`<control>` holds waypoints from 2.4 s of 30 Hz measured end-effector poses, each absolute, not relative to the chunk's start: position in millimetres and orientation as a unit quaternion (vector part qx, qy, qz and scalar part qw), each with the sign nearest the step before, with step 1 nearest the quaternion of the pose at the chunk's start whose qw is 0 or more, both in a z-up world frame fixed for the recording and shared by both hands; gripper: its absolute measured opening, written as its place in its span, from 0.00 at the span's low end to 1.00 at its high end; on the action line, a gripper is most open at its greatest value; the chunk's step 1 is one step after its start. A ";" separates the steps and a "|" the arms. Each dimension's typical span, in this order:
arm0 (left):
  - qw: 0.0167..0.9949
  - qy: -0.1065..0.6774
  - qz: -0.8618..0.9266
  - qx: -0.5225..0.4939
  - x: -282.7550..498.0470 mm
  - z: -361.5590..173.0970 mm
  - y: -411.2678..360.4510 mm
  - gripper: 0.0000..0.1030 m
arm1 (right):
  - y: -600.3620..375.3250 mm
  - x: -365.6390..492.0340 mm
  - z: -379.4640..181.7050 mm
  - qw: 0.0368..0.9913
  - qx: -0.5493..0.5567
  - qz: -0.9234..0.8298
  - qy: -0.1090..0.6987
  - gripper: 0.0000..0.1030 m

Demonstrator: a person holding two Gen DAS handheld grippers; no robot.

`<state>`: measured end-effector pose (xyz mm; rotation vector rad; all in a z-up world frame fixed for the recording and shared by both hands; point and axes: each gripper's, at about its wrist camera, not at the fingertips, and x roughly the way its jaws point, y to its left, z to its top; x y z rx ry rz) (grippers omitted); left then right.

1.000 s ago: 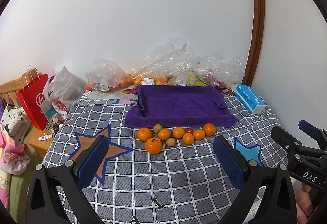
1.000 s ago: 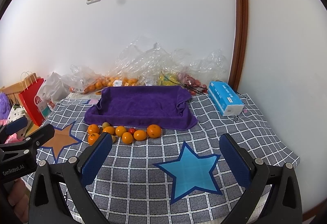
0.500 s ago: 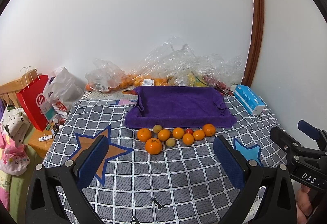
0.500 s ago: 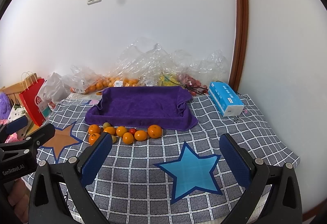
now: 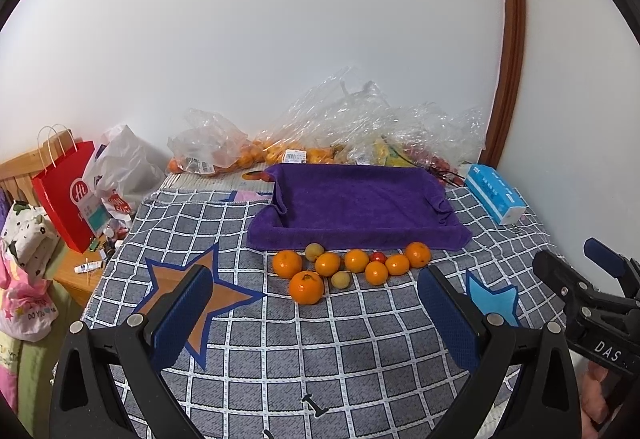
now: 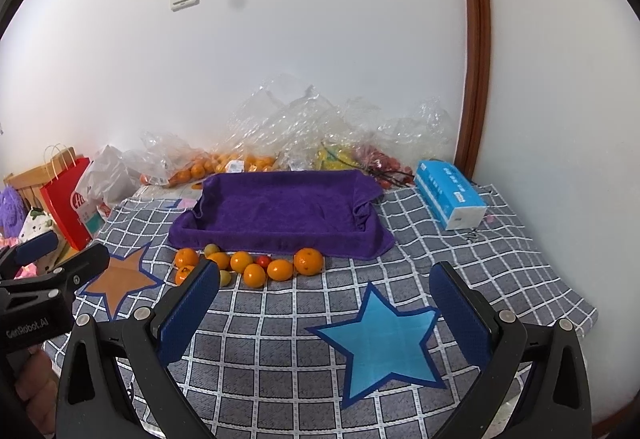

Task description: Organize fruits

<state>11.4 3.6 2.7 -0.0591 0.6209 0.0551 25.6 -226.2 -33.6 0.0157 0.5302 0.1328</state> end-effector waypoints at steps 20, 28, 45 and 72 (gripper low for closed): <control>0.925 0.372 0.069 -0.037 81.0 -75.5 60.8 0.94 | -223.7 117.8 -115.4 0.940 0.021 0.080 0.331 0.88; 0.910 0.407 0.053 -0.052 107.1 -105.1 72.2 0.94 | -218.4 153.1 -141.4 0.928 0.020 0.094 0.359 0.84; 0.900 0.429 -0.008 -0.080 127.9 -125.3 71.1 0.94 | -203.5 204.7 -173.8 0.909 0.027 0.129 0.395 0.57; 0.891 0.447 -0.031 -0.066 135.5 -144.9 49.1 0.92 | -224.7 180.9 -184.3 0.912 -0.011 0.110 0.396 0.43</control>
